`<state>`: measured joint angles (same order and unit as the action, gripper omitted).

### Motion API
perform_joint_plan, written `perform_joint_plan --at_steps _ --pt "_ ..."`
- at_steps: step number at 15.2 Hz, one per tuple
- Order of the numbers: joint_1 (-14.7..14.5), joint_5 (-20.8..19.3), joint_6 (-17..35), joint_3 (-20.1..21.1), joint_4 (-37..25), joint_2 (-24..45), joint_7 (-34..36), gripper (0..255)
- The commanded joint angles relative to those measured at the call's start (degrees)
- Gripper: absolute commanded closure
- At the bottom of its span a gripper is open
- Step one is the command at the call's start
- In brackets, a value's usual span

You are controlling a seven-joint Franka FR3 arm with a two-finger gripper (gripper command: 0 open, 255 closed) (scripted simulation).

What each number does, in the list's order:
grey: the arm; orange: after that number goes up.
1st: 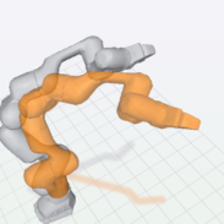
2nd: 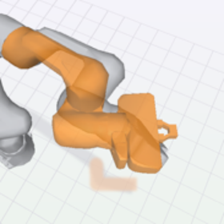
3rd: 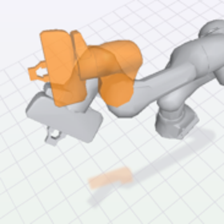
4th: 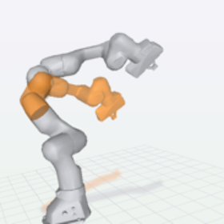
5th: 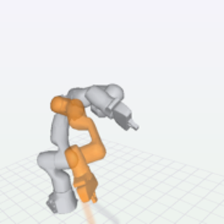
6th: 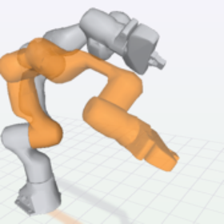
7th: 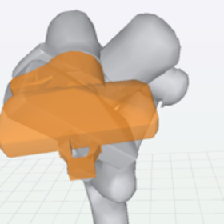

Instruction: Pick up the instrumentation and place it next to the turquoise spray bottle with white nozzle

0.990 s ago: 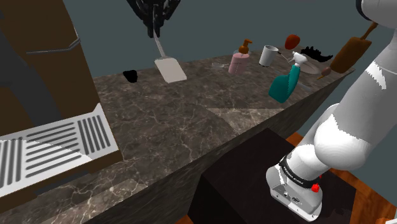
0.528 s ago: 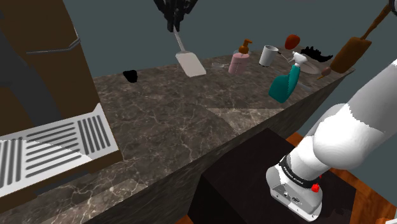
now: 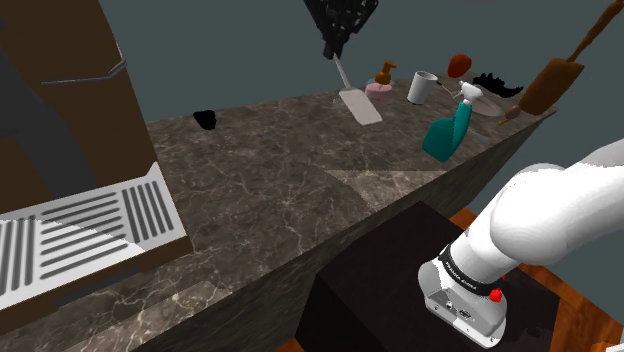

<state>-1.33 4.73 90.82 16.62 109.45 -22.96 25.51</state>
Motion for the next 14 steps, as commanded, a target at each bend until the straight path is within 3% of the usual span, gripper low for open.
perform_joint_plan --at_steps 1,14 --pt "0.4 0.1 -0.6 -2.2 2.6 -3.2 -2.8 255" --pt "3.1 -4.8 -5.5 -16.1 16.1 -21.1 -18.4 255"
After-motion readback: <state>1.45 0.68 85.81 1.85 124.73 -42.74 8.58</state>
